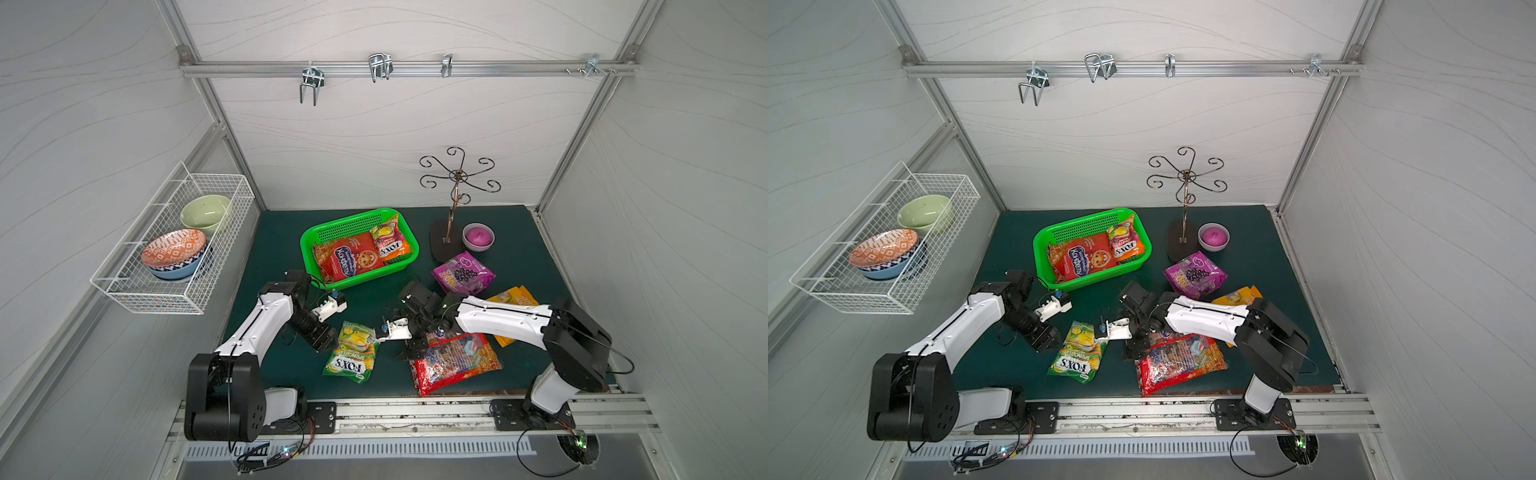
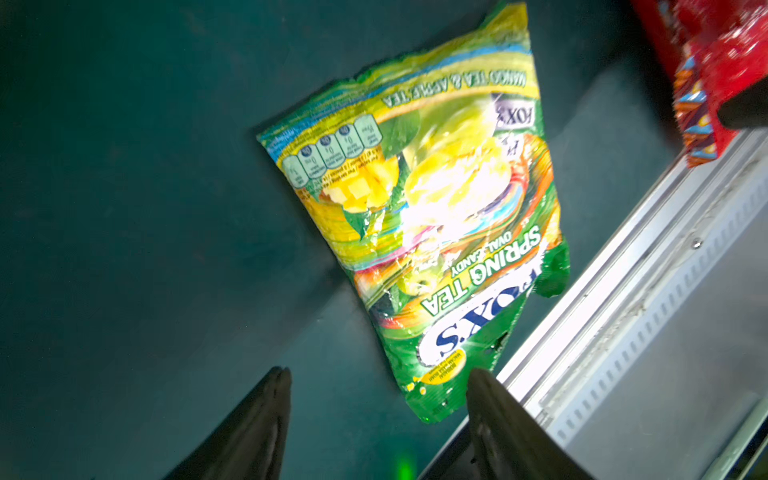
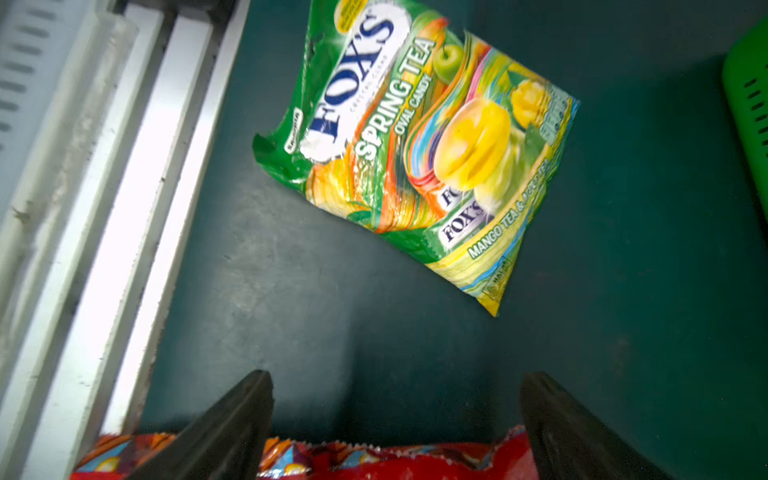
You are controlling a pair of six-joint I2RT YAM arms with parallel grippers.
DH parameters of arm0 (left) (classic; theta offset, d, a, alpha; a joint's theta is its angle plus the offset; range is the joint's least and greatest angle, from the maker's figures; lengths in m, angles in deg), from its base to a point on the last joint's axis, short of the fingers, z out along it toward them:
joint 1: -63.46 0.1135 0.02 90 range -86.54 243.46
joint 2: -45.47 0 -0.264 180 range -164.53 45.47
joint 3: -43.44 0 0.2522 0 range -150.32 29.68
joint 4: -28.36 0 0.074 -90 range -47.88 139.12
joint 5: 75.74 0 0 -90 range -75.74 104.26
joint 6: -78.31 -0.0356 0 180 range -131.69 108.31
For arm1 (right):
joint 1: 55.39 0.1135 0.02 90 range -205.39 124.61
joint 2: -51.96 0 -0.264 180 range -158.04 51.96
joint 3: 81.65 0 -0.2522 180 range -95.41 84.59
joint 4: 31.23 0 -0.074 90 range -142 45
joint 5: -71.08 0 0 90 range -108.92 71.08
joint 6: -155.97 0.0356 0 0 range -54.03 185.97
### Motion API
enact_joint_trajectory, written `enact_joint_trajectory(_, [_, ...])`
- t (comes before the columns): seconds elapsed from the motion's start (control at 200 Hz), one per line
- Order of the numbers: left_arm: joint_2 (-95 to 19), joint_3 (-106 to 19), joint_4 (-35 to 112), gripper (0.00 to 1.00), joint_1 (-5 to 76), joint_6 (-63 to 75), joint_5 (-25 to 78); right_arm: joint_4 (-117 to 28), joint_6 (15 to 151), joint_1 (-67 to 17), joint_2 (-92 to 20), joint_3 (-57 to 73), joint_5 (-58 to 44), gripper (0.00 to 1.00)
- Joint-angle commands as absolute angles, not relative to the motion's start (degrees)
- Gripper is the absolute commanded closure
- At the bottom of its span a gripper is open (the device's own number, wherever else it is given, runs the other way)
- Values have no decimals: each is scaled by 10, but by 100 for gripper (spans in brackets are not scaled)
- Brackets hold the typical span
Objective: Put the candies in the basket
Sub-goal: Pick up the candy at the center of the board.
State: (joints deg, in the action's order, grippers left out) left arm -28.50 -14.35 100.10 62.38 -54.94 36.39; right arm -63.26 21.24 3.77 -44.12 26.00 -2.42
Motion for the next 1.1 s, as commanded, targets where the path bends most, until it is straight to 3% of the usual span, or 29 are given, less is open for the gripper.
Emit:
enact_joint_trajectory(0.0, [-289,-125,964,30,603,-593,345,-576,184,30,-474,243,-30,8])
enact_joint_trajectory(0.2, [-299,-107,939,29,570,-604,348,-557,203,16,-523,221,-21,12])
enact_joint_trajectory(0.5, [-317,-96,937,29,542,-614,358,-575,161,-4,-579,192,-30,27])
enact_joint_trajectory(1.095, [-370,-115,939,28,493,-602,360,-479,135,10,-625,209,-68,46])
